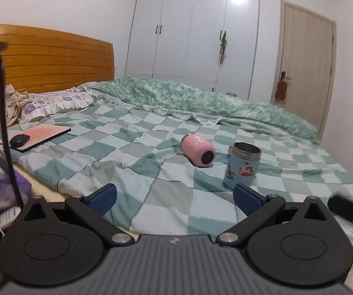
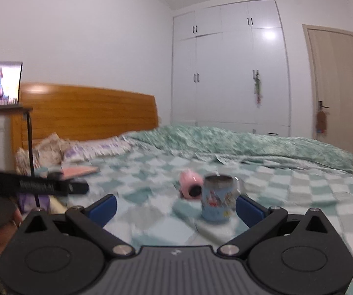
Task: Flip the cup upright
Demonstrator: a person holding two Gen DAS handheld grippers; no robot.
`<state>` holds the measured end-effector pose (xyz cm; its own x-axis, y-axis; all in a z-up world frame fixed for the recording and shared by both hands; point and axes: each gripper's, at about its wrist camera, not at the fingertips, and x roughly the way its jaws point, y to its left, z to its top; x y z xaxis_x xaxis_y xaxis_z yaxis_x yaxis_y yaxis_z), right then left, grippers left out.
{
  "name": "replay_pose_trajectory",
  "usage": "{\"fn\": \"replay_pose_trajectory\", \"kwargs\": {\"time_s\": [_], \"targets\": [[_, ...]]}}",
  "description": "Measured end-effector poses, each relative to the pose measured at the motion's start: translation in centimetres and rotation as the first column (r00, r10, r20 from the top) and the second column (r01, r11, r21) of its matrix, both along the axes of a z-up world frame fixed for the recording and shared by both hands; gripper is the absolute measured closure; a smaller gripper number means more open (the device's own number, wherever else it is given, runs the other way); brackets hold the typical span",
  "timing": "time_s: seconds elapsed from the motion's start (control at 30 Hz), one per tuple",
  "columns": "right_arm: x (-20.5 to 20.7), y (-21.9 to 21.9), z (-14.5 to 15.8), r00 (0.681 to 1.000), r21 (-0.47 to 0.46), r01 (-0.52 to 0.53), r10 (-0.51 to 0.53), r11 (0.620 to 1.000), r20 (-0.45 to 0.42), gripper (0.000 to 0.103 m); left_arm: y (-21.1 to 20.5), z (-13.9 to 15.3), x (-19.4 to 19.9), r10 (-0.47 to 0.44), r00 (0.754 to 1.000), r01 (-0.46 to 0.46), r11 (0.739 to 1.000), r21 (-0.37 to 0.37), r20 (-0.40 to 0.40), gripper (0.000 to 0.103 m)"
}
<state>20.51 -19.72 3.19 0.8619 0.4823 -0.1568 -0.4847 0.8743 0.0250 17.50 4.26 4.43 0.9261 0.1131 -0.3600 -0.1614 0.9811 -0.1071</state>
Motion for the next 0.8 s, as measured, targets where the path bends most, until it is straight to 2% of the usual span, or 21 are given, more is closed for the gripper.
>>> {"fn": "replay_pose_trajectory", "kwargs": {"time_s": [0.13,0.3,0.43,0.57,0.63,0.8], "targets": [[6.8,1.6,2.3,0.999,0.01,-0.028,0.028,1.0,-0.024,0.0,0.9,1.3,4.3,0.027,1.0,-0.027,0.999,0.036,0.001,0.0],[15.6,4.2,4.2,0.995,0.069,-0.055,0.061,0.996,-0.076,0.0,3.3,2.5,11.9,0.022,0.999,-0.022,1.0,0.013,-0.039,0.0],[22.4,6.4,4.6,0.989,0.058,-0.05,0.058,0.997,-0.138,0.0,4.9,2.3,18.1,0.032,0.997,-0.032,0.999,-0.001,-0.068,0.0],[29.1,8.6,3.8,0.985,0.077,-0.006,0.02,0.997,-0.172,0.0,6.5,0.8,24.8,0.005,0.996,-0.01,0.998,-0.056,-0.091,0.0],[32.5,9.4,2.8,0.978,0.125,0.02,0.007,0.992,-0.209,0.0,7.3,-0.5,28.6,0.001,0.992,-0.014,0.994,-0.107,-0.124,0.0],[40.0,11.2,-0.9,0.967,0.241,0.086,-0.023,0.967,-0.254,0.0,8.3,-4.3,36.9,-0.089,0.982,0.048,0.971,-0.234,-0.169,0.0]]}}
